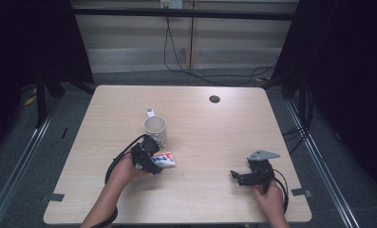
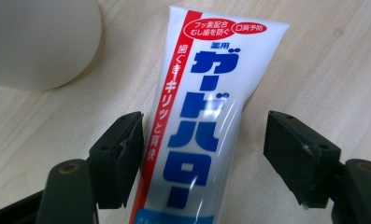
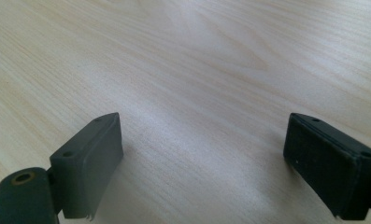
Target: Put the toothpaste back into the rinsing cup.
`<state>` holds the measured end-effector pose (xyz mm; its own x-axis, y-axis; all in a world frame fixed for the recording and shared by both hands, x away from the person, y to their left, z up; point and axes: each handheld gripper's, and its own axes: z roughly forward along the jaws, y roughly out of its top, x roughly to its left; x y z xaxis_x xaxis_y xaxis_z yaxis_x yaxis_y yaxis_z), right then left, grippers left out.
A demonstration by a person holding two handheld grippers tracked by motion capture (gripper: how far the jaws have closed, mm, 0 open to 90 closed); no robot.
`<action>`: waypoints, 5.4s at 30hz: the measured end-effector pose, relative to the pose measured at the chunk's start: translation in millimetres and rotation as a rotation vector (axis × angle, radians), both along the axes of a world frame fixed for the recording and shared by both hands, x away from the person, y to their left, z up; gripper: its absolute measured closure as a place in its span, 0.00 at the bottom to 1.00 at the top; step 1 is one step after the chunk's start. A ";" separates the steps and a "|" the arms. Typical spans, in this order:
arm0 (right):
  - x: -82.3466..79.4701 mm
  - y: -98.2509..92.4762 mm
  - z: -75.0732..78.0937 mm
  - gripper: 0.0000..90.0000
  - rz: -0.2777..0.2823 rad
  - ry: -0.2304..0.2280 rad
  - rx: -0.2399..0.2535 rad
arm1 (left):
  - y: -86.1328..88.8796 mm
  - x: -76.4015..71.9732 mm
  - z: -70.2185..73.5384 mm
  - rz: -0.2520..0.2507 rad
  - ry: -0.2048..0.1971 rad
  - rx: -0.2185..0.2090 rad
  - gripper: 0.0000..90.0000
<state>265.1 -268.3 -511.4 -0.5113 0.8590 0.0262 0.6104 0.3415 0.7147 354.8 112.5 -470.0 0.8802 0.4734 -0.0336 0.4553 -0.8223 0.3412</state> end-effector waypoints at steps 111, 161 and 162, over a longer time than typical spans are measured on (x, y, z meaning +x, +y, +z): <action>0.8 -0.2 -0.1 0.13 -0.003 -0.002 -0.001 | 10.2 23.2 116.1 0.240 -0.217 -0.494 0.71; 1.0 -0.1 -0.2 0.13 -0.005 -0.005 0.000 | 6.1 71.3 118.6 0.351 -0.286 -0.540 0.72; 1.0 -0.2 -0.2 0.13 -0.005 -0.004 0.000 | 5.5 71.9 117.8 0.356 -0.285 -0.548 0.72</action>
<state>266.1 -268.4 -511.6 -0.5072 0.8615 0.0240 0.6091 0.3386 0.7172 426.6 118.0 -352.2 0.6853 0.7146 -0.1404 0.4956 -0.3163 0.8090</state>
